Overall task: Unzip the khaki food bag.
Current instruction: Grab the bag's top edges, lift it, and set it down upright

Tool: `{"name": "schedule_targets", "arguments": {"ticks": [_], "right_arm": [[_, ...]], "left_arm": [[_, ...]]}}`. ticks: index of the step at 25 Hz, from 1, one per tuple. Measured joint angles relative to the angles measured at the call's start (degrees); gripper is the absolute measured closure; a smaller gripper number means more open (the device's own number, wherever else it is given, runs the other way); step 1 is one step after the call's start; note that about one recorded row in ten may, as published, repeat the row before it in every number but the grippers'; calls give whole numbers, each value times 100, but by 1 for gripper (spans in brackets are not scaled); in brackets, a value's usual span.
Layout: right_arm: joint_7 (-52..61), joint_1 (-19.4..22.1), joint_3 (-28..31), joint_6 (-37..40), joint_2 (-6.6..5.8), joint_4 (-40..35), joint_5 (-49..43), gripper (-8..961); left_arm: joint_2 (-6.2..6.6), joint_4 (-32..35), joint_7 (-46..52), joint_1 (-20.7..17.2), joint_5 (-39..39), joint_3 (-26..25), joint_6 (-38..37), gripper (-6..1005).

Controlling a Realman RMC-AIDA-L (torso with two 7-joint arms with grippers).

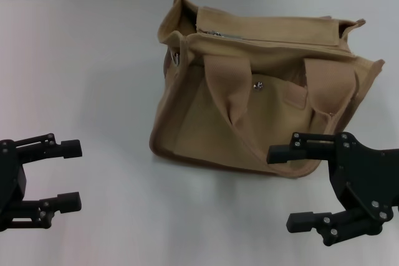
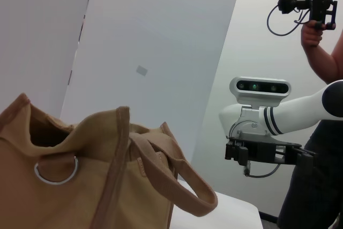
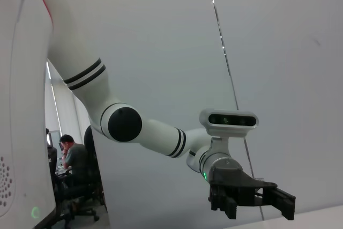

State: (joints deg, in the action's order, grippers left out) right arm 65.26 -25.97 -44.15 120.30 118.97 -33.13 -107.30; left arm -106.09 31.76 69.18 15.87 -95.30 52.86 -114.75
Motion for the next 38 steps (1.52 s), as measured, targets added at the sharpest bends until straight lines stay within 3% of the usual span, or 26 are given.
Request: {"name": "schedule_targets", "arguments": {"ticks": [17,27,29,30,31,33,35,38], "right_arm": [[38,-109,66,-25,14,45,10,122],[3,63,702,-137,16,200,173,122],[2,111,846,-217,19,219,173,122],[2,144,977,-270,20,244,173,122],[0,181,1174,-323,23,299,173,122],[-4,232,1612,-423,24,435,173,122],[-7,299,2071,-529,22,590,173,122],[-9,403,2532,-629,18,699,173,122]], "left_arm": [[-30,6,0,17,-37,-25,61,209],[-617,3,-174,51,-27,-380,1462,234],[-768,-7,-295,105,-12,-501,1595,239],[-923,-30,-424,163,-11,-675,1629,241],[-960,-34,-459,175,-11,-718,1633,244],[-1159,-38,-702,231,-9,-922,1647,249],[-1255,-105,-892,302,39,-985,1656,254],[-1262,-614,-1227,552,193,-986,1670,261]]}}
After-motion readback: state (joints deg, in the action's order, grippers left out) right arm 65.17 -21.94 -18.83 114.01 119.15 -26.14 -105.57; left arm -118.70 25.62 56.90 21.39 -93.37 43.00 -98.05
